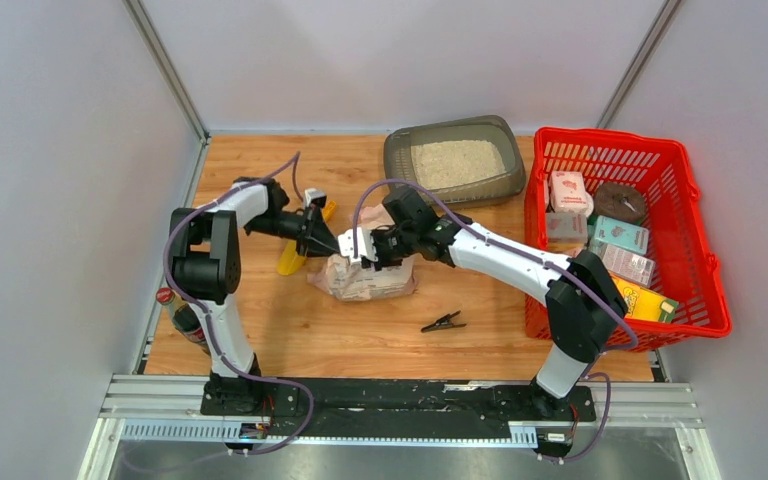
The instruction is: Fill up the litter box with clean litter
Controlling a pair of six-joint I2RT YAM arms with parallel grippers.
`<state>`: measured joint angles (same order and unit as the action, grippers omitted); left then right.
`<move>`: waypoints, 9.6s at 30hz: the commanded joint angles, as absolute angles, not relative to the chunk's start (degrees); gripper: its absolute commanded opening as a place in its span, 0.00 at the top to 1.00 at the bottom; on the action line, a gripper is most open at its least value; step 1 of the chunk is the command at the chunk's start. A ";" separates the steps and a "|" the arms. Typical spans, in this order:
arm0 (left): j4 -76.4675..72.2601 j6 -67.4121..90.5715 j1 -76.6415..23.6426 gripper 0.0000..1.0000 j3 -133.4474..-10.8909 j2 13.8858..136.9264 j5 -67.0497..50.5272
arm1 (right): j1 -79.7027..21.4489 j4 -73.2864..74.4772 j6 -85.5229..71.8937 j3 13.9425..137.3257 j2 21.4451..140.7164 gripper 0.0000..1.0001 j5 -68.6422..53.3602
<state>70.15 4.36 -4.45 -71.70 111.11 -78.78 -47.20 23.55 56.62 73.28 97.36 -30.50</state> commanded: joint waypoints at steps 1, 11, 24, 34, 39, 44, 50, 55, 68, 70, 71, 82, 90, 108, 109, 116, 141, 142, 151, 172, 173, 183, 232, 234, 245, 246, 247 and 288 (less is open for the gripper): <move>84.64 -5.01 -2.64 0.85 -81.73 109.86 -89.82 | -44.12 30.85 52.12 74.18 96.15 1.00 -22.76; 94.98 -20.34 -2.28 0.85 -92.66 110.74 -76.89 | -44.21 29.70 45.44 76.81 97.73 1.00 -21.71; 70.90 -60.28 -3.34 0.31 -76.32 79.77 -64.69 | -42.28 31.20 38.94 79.10 99.40 1.00 -27.15; 22.93 -59.75 -15.01 0.18 -51.15 61.25 -55.98 | -41.13 29.88 34.45 79.54 99.67 1.00 -31.64; 29.44 -63.98 -18.28 0.18 -55.81 68.01 -57.57 | -40.69 29.71 33.31 79.37 99.58 1.00 -33.04; 30.75 -67.49 -19.77 0.19 -56.51 71.36 -57.83 | -40.52 29.27 32.44 79.45 99.32 1.00 -33.13; 29.72 -65.66 -20.57 0.25 -56.78 76.64 -54.15 | -40.17 28.13 31.38 79.45 98.70 1.00 -34.45; 26.55 -64.69 -20.65 0.30 -55.55 79.10 -51.60 | -40.08 28.12 30.94 79.45 99.05 1.00 -34.72; 37.61 -73.39 -21.62 0.74 -57.83 83.23 -49.40 | -38.23 27.86 29.79 79.89 99.67 1.00 -36.03; 40.68 -74.44 -21.97 0.88 -58.71 83.67 -48.96 | -37.79 28.99 30.32 80.42 99.76 1.00 -36.30; 41.30 -73.31 -21.97 1.00 -59.41 83.67 -48.26 | -37.53 29.87 31.11 81.03 99.76 0.99 -36.39; 26.12 -53.02 -20.57 1.00 -51.16 71.28 -44.65 | -32.26 43.15 52.29 74.01 92.47 0.64 -30.68; 9.69 -23.66 -16.18 1.00 -45.71 69.00 -38.32 | -28.93 43.77 51.26 68.91 91.58 0.89 -30.05; 10.99 -13.19 -10.46 1.00 -45.26 69.87 -48.16 | -20.74 48.11 47.93 72.17 82.80 0.38 -35.24; 10.90 -12.75 -10.46 1.00 -45.18 69.87 -48.16 | -21.35 45.47 45.46 71.29 79.92 0.36 -34.11; 9.15 -10.02 -10.46 1.00 -43.42 68.38 -47.73 | -30.04 22.96 37.44 59.95 70.14 0.13 -25.58; -0.35 0.80 -9.76 1.00 -38.41 67.33 -47.72 | -32.79 32.51 46.49 68.64 89.21 0.80 -30.40; 1.30 -1.12 -9.76 1.00 -38.58 67.24 -48.33 | -32.52 33.74 47.10 69.43 89.38 0.84 -31.28; 12.82 -16.92 -9.76 1.00 -44.72 69.17 -53.69 | -31.11 45.52 52.03 76.72 94.65 0.95 -36.65; 8.26 -11.17 -9.93 1.00 -44.74 67.50 -53.61 | -44.91 13.81 42.89 77.52 99.75 0.23 -39.64; 8.26 -10.90 -9.93 1.00 -44.74 67.33 -53.61 | -45.26 13.19 42.80 77.87 100.45 0.23 -39.99; 10.36 -9.74 -9.93 1.00 -42.98 63.72 -55.54 | -44.83 13.53 40.78 79.27 108.10 0.54 -41.21; 4.14 -20.22 -15.56 1.00 -46.50 76.20 -56.86 | -32.45 33.82 43.67 79.36 105.03 0.90 -41.84; 2.03 -18.64 -15.99 1.00 -46.84 77.07 -57.04 | -30.42 37.16 46.91 80.50 104.33 0.93 -41.57; -9.14 -11.07 -20.30 1.00 -50.10 83.67 -54.23 | -28.65 41.23 47.91 83.06 103.01 0.43 -46.14; -9.05 -10.90 -20.30 1.00 -50.27 83.93 -54.32 | -29.09 39.74 47.03 82.27 102.92 0.41 -46.32; -9.05 -10.64 -20.30 1.00 -50.36 84.11 -54.23 | -30.14 36.16 45.46 81.66 102.83 0.38 -46.58; 18.10 -18.08 -30.83 0.35 -46.59 56.95 -39.73 | -31.73 31.65 42.37 82.09 109.42 0.91 -47.37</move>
<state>7.64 -10.92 -24.73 -48.99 56.38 -39.92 -32.47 34.41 44.49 81.93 108.16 -48.47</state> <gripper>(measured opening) 0.645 0.099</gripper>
